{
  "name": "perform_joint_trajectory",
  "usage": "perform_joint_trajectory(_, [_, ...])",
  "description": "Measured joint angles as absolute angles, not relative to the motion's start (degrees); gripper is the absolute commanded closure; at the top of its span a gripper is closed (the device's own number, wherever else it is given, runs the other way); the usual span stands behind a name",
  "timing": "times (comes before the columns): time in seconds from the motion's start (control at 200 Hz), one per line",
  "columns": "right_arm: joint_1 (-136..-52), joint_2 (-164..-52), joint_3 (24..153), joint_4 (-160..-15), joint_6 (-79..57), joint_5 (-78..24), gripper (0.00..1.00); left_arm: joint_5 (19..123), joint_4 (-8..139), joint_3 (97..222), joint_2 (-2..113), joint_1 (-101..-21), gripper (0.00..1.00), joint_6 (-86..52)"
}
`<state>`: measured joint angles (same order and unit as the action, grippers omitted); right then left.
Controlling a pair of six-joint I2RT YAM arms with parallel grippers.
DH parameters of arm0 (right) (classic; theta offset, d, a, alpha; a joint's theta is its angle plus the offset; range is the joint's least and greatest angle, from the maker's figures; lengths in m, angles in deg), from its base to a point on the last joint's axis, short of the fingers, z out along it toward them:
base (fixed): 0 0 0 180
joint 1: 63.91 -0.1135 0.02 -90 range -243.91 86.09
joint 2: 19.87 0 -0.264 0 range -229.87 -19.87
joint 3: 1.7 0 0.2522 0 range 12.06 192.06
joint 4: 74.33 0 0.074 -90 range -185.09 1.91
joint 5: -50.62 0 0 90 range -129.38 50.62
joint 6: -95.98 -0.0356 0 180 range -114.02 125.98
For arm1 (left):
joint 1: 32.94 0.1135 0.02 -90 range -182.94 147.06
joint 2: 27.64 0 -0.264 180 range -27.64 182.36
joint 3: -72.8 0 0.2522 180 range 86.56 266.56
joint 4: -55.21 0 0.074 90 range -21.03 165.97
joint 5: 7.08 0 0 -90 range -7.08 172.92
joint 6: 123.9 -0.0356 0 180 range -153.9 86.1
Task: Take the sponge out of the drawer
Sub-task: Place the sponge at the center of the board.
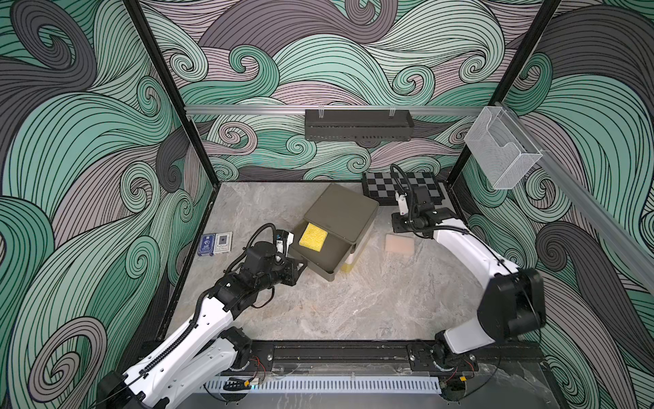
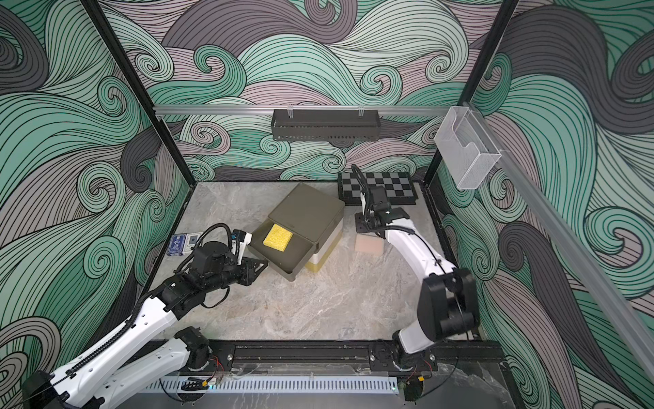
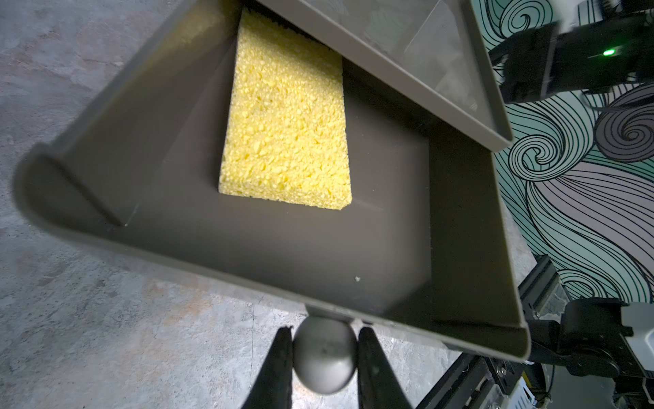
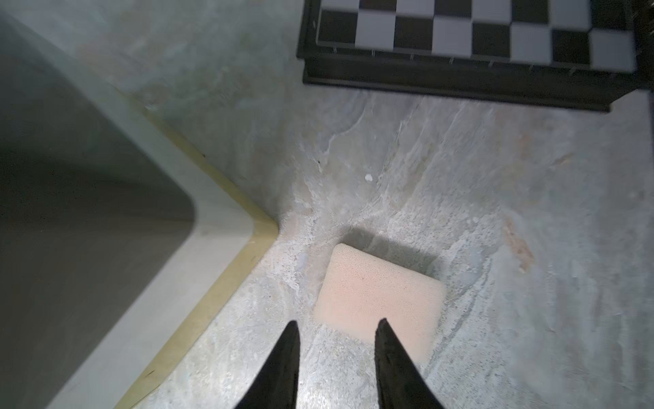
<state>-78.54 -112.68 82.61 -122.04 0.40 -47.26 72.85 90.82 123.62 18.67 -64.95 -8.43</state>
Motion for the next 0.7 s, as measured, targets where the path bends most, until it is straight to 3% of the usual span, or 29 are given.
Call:
perform_joint_trajectory(0.155, [-84.86, -96.27, 83.00, -124.32, 4.64, -45.27, 0.62, 72.81, 90.80, 123.62, 18.77, -64.95, 0.86, -8.43])
perform_joint_trajectory(0.275, [-93.91, -91.28, 87.22, -128.23, 9.93, -40.97, 0.64, 72.44, 90.73, 123.62, 19.08, -64.95, 0.86, -8.43])
perform_joint_trajectory(0.44, [-101.43, -95.28, 92.46, -131.36, 13.53, -33.19, 0.64, 72.09, 90.75, 123.66, 19.50, -64.95, 0.86, -8.84])
perform_joint_trajectory(0.7, [-111.77, -111.85, 99.04, -134.55, 15.78, -26.94, 0.66, 71.96, 90.80, 123.73, 19.34, -64.95, 0.86, -8.89])
